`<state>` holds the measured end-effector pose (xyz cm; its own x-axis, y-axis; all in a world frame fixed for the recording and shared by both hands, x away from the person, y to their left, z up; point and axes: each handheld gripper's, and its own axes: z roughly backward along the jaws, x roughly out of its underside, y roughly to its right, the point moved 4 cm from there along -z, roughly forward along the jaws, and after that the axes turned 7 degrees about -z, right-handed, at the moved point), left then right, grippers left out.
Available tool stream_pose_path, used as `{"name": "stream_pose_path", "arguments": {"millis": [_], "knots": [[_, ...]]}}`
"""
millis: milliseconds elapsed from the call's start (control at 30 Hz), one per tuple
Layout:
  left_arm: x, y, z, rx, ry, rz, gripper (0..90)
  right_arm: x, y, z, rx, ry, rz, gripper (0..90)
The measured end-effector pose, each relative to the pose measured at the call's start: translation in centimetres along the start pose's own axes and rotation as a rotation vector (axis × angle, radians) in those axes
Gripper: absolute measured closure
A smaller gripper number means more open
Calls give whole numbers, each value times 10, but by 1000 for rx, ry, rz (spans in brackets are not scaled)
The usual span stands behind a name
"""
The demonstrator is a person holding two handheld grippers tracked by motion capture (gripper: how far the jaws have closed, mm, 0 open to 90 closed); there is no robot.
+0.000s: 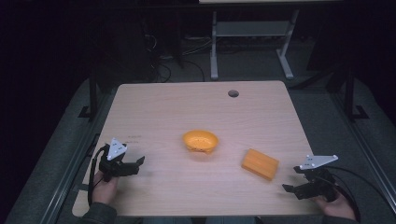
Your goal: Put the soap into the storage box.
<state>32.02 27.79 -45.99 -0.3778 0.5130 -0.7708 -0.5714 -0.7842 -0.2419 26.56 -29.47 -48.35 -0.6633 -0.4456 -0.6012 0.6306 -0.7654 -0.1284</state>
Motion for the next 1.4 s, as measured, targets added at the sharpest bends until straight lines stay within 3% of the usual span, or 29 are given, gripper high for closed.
{"name": "stream_pose_path", "arguments": {"millis": [633,1033,1400], "knots": [[0,0,1,-1,1,-3,141,-33,-7,1,-4,-44,71,154],[0,-1,2,-3,6,-5,141,-53,-10,4,-4,-45,113,154],[0,-1,2,-1,12,-3,141,-72,-17,-9,-19,-77,150,154]]}}
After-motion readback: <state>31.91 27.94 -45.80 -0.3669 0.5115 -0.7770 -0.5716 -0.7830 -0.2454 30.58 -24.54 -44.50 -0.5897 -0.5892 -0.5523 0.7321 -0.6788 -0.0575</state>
